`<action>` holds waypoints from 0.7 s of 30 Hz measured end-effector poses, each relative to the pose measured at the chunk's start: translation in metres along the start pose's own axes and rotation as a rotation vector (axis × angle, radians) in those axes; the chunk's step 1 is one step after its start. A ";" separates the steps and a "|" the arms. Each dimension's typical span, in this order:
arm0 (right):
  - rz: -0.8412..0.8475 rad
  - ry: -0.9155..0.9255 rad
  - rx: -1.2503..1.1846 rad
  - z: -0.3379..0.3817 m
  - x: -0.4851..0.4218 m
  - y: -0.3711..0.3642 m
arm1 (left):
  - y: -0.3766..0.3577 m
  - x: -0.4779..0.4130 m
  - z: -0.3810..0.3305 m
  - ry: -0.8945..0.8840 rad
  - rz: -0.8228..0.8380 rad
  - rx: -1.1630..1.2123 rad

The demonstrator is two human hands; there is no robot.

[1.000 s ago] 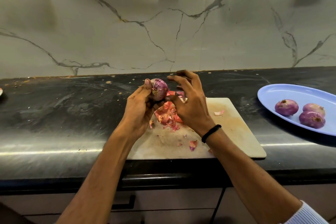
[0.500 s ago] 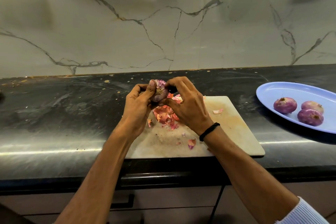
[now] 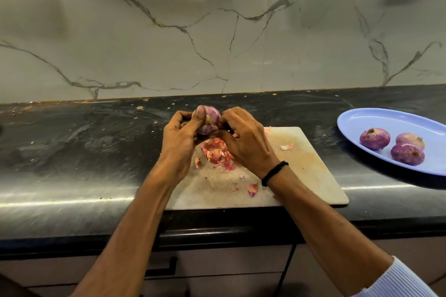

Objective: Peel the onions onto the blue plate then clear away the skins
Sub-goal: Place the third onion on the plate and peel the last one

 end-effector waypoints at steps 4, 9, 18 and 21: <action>-0.020 -0.024 -0.034 -0.001 0.001 0.000 | 0.002 -0.001 0.000 0.037 -0.018 0.090; -0.035 -0.052 -0.092 -0.004 -0.005 -0.001 | 0.002 -0.001 0.000 0.051 -0.012 0.099; -0.104 -0.012 -0.049 0.001 -0.004 0.012 | -0.003 0.002 -0.001 0.071 0.029 0.093; -0.111 -0.001 -0.017 0.002 -0.002 0.011 | -0.003 0.003 0.002 0.121 0.017 0.141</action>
Point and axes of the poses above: each hand's wrist, its own x-axis away from the middle knuckle, its own y-axis out of the back of the hand, z = x × y, the point moved 7 cm from there along -x, towards the middle knuckle
